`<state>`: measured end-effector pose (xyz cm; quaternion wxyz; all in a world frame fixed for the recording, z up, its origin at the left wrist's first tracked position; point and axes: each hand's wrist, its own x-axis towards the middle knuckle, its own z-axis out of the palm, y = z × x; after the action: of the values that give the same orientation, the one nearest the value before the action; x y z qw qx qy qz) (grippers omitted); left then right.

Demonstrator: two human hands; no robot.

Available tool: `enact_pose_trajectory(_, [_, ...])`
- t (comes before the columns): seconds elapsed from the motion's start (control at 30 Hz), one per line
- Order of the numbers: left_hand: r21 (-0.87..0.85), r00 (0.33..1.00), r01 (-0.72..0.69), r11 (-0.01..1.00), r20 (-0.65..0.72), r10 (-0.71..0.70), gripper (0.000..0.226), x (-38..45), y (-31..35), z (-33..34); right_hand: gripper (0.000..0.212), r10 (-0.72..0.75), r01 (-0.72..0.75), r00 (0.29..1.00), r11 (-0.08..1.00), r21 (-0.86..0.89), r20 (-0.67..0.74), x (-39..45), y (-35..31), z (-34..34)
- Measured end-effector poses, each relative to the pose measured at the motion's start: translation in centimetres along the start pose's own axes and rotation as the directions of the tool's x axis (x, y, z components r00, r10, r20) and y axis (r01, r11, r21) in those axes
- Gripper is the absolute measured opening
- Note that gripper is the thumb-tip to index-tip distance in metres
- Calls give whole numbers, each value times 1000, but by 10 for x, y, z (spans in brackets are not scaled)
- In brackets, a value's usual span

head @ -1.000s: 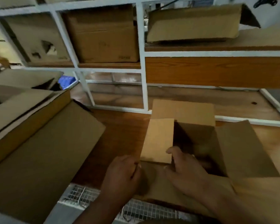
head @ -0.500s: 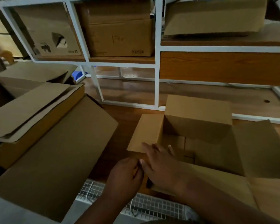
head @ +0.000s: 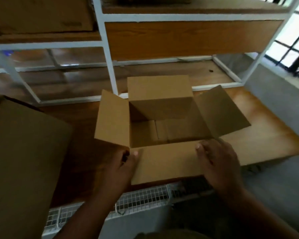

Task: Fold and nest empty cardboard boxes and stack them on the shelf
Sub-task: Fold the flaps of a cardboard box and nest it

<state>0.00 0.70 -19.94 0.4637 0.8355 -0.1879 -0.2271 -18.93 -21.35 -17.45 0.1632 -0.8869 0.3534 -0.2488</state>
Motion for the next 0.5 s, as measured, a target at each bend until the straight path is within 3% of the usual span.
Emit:
enact_pose_trajectory(0.1, [-57,994,104,993,-30,-106,33,15,5,10,23,249,-255,964,965,-56,-94,10,46,-14])
enact_pose_trajectory(0.2, [-82,986,133,988,-86,-140,27,26,9,12,40,521,-519,853,848,107,12,30,77,-15])
enact_pose_trajectory(0.37, [-83,961,225,971,-146,-235,40,42,24,6,43,496,-572,820,734,365,287,58,77,-13])
enact_pose_trajectory(0.5, [-75,955,200,977,-207,-212,49,28,47,1,30,488,-558,828,671,488,276,76,64,-16])
